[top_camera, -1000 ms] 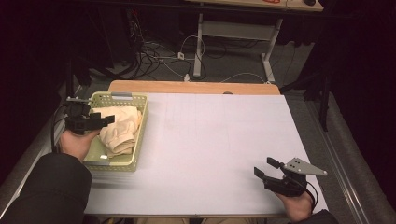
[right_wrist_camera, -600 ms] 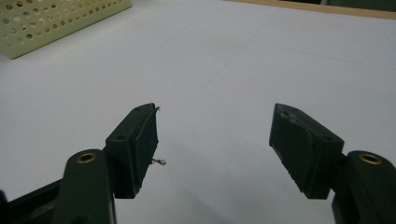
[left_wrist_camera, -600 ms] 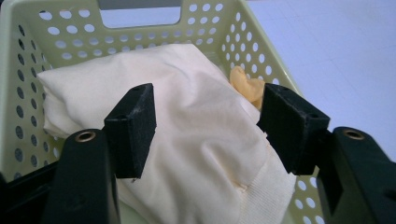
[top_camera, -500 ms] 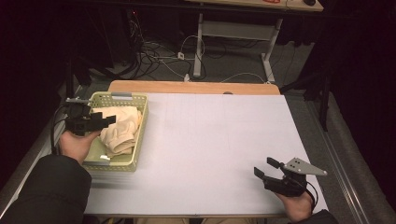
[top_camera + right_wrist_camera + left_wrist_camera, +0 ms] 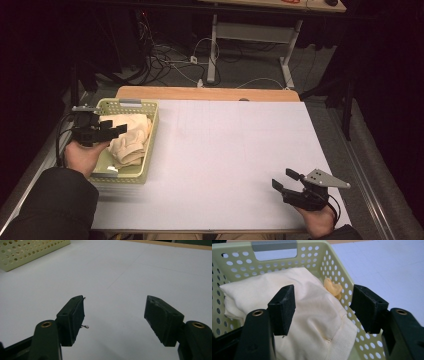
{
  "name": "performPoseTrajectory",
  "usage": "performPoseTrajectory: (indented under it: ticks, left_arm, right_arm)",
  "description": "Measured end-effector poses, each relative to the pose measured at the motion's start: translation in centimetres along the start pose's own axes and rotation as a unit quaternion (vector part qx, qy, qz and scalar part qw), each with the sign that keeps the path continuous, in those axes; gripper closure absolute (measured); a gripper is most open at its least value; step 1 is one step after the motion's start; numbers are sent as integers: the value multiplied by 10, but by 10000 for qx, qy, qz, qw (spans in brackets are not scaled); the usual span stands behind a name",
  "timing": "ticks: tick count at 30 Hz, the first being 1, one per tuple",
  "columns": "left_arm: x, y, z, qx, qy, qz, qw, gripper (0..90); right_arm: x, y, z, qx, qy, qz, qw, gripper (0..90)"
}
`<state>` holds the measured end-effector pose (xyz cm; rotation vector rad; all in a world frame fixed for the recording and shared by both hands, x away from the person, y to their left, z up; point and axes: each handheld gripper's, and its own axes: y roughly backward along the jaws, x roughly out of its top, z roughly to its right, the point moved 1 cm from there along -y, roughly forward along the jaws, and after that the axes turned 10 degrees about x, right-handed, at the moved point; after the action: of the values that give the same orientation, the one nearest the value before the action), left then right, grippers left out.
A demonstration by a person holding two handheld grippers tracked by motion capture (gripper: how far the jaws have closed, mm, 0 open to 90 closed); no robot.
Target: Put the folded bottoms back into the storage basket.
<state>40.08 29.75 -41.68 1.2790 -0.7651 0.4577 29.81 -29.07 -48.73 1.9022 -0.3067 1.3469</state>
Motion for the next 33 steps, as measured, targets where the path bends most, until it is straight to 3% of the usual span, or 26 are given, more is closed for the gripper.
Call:
performPoseTrajectory:
  ticks: [33]
  left_arm:
    - [-4,20,23,-309,-212,245,9990,347]
  right_arm:
    - [0,1,0,-7,-1,19,10000,328]
